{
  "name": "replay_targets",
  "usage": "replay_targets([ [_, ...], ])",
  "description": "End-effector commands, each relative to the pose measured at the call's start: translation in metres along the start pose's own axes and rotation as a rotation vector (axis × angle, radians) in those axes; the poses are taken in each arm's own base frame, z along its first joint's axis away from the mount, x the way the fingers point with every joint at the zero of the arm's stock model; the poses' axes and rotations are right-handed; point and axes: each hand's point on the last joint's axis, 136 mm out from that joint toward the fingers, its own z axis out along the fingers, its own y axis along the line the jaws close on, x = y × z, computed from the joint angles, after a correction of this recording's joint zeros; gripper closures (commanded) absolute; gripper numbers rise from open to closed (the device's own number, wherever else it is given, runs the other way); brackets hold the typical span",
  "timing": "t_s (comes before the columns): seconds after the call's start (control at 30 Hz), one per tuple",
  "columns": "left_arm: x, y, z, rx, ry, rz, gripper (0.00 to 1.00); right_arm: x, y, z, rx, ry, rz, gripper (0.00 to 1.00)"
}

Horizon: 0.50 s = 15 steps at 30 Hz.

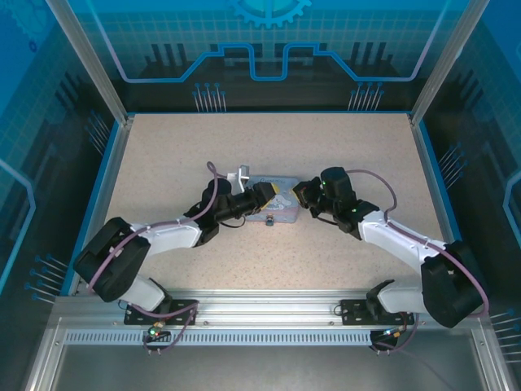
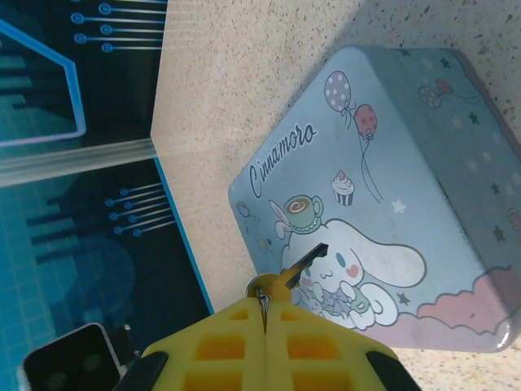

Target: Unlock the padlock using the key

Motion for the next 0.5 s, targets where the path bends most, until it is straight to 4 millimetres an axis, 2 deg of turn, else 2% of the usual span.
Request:
replay_targets([
  [0.0, -0.008, -0.019, 0.012, 0.067, -0.040, 0.011, 0.52, -0.006, 0.020, 0.002, -0.045, -0.049, 0.086, 1.00],
  [0.23, -0.010, -0.024, 0.025, 0.115, -0.050, -0.010, 0.59, 0.003, 0.031, 0.009, -0.057, -0.033, 0.087, 1.00],
  [0.47, -0.009, -0.026, 0.031, 0.122, -0.048, -0.008, 0.62, 0.005, 0.032, 0.011, -0.058, -0.034, 0.091, 1.00],
])
